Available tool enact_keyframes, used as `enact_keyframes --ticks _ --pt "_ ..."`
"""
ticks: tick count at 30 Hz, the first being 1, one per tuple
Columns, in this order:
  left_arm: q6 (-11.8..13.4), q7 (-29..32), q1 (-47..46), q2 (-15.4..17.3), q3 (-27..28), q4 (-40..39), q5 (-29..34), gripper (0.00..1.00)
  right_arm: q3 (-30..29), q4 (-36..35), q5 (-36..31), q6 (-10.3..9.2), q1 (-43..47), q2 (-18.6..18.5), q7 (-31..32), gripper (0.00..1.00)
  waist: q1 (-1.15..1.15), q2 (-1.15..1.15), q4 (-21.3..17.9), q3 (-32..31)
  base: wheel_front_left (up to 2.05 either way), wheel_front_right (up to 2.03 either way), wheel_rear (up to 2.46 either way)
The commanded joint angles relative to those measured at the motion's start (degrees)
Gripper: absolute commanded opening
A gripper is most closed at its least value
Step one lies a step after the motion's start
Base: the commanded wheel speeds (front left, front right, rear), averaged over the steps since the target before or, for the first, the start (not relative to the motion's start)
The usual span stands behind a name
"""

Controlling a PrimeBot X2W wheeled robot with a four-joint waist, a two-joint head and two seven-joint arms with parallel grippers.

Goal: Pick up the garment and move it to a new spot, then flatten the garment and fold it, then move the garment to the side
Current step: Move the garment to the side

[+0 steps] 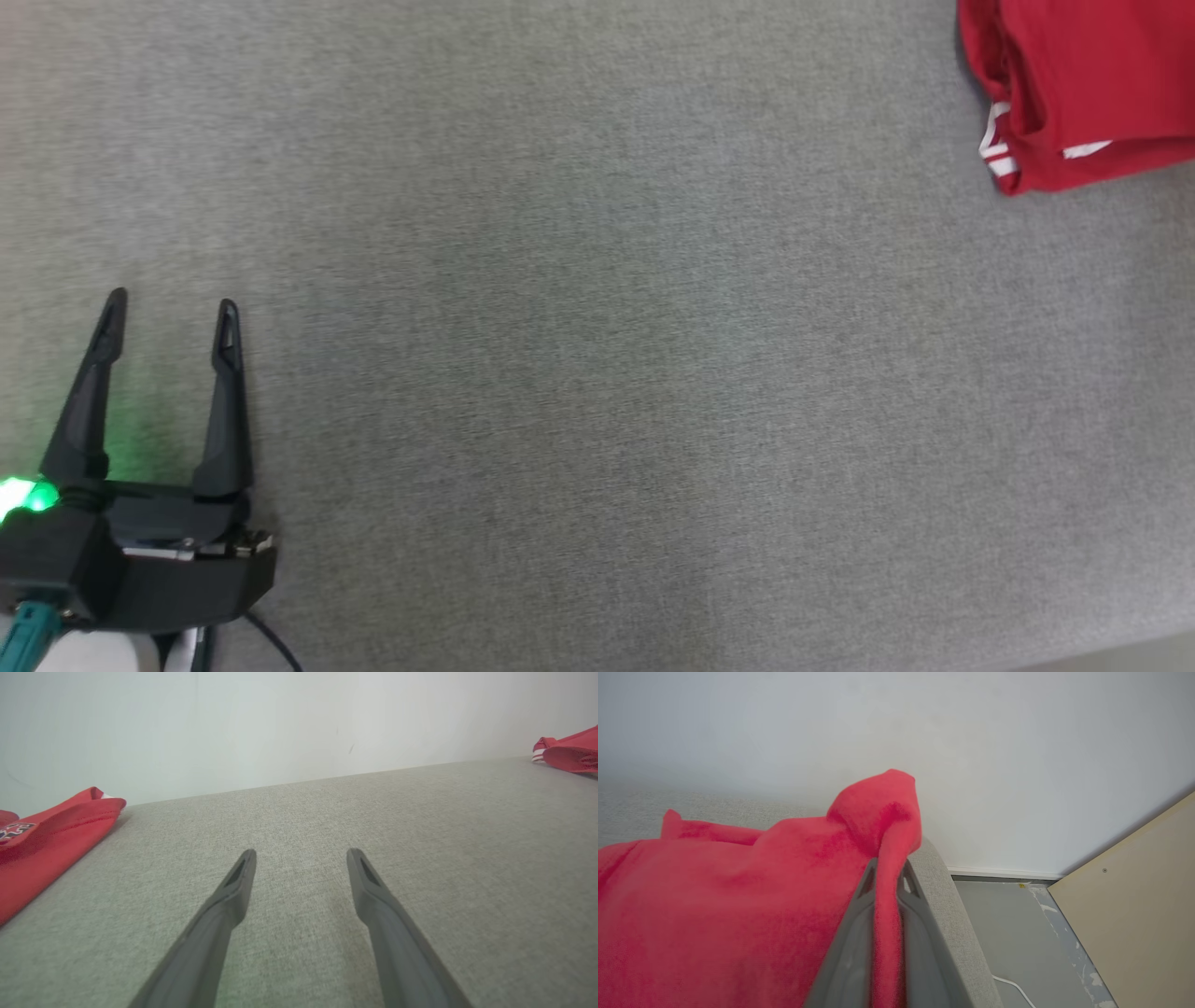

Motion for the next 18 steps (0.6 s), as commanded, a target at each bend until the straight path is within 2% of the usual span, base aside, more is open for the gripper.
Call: enact_keyframes --ticks 1,12,13,14,15,18 --pt "0.0 -0.2 1.0 0.5 0.2 -0.3 0.3 1.0 0.3 0.2 -0.3 -0.11 -1.0 -0.3 0.3 0.0 -0.01 -0.01 -1.2 1.2 0.0 0.0 0.0" --pt "0.5 0.7 1.8 1.4 0.2 -2.2 -0.1 1.0 1.0 5.3 -2.0 -0.11 -6.6 -0.6 0.3 0.0 -0.01 -0.01 -1.6 2.2 0.0 0.0 0.0" --pt "0.5 0.7 1.8 1.4 0.2 -2.3 -0.1 1.0 1.0 5.9 -2.3 -0.11 -7.0 -0.5 0.2 0.07 -0.01 -0.01 -1.6 2.4 0.0 0.0 0.0" --pt "0.6 0.7 1.8 1.5 0.2 -2.4 -0.2 1.0 1.2 6.3 -2.9 -0.11 -7.5 -0.5 -0.4 0.36 -0.01 -0.01 -1.5 2.5 0.0 0.0 0.0" --pt "0.7 0.7 1.7 1.5 0.2 -2.4 -0.3 1.0 1.3 6.6 -3.4 -0.11 -7.9 -0.5 -1.0 1.0 -0.01 -0.01 -1.5 2.6 0.0 0.0 0.0" --pt "1.0 0.7 1.6 1.5 0.3 -2.3 -0.4 1.0 1.1 7.7 -4.1 -0.11 -8.7 -0.3 -3.0 1.0 -0.01 -0.01 -1.3 2.8 0.0 0.0 0.0"
